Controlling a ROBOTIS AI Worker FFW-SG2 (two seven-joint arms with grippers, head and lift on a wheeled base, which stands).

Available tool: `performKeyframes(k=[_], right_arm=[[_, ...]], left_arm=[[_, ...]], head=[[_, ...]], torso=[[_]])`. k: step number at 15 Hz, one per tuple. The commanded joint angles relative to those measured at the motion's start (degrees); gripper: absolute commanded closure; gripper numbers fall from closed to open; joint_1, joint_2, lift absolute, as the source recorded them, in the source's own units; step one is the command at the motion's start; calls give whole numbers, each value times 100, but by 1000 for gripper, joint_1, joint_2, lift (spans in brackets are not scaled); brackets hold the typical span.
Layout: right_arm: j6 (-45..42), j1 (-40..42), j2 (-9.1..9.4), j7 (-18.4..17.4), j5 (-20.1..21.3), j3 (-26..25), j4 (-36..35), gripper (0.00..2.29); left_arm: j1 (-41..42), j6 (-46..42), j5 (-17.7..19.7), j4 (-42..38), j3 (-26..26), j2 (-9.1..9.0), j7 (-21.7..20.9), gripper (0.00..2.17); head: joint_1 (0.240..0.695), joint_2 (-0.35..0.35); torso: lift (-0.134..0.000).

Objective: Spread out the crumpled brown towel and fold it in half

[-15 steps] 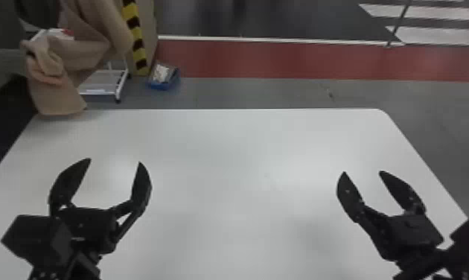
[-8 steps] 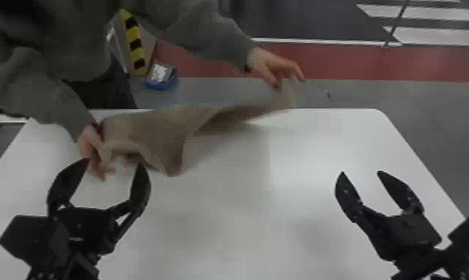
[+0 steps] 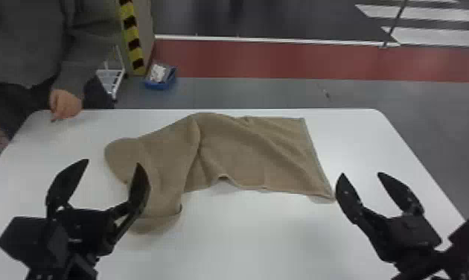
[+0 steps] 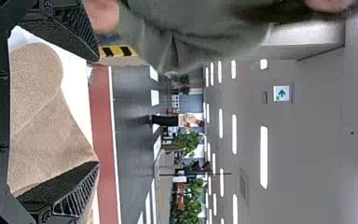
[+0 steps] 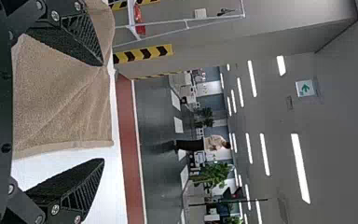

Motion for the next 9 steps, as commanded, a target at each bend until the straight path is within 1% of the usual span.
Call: performKeyframes(k=[1,6,9], right_arm=[[0,9,0,0,0,-11,0,164],[-17,27,9,-26,0,-28,44,164],[-53,18,9,-44,9,-37,88,167]], left_arm=[[7,0,0,2,0,0,0,97],[-2,0,9,54,0,0,0,103],[-54,228,44,116,0,-18,0,218]], head=[[695,-72],[695,-73],[695,-76]], torso=[[-123],[-123],[-123]])
